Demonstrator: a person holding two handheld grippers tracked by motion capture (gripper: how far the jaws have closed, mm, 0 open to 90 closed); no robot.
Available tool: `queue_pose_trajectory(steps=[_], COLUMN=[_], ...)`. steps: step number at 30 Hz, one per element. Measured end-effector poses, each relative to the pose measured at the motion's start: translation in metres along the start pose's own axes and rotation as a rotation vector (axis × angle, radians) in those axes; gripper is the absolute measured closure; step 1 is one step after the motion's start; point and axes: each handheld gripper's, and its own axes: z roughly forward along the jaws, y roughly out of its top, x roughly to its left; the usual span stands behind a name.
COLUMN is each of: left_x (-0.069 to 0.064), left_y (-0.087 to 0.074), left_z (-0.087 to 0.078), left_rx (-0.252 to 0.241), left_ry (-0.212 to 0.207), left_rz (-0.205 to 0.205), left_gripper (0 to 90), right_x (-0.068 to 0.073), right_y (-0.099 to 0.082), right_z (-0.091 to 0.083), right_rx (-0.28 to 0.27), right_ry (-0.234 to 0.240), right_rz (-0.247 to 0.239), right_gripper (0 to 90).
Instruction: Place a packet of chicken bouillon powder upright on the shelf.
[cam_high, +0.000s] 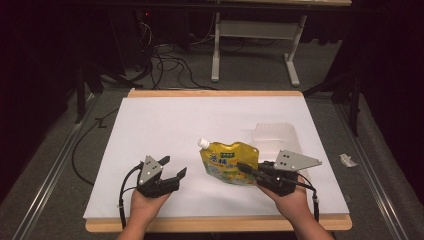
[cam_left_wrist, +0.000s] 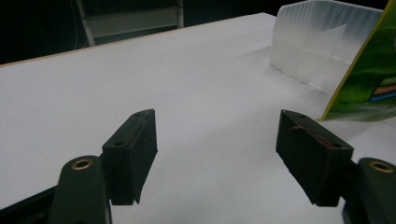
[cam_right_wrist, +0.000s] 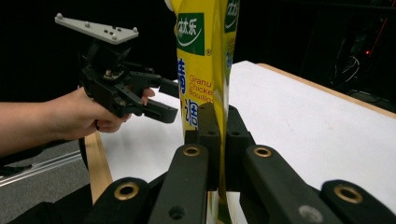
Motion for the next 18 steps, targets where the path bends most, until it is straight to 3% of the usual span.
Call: queue_pose_trajectory(steps=[18], left_x=[0.000], left_y=[0.000], left_z=[0.000], left_rx=[0.003], left_ry=[-0.002], left_rz=[0.008], left_gripper=[29.7], right_x=[-0.023], right_y=[0.009], right_z=[-0.038], right_rx=[-0.060], right_ry=[-0.060], right_rz=[0.022], right_gripper=[90.0])
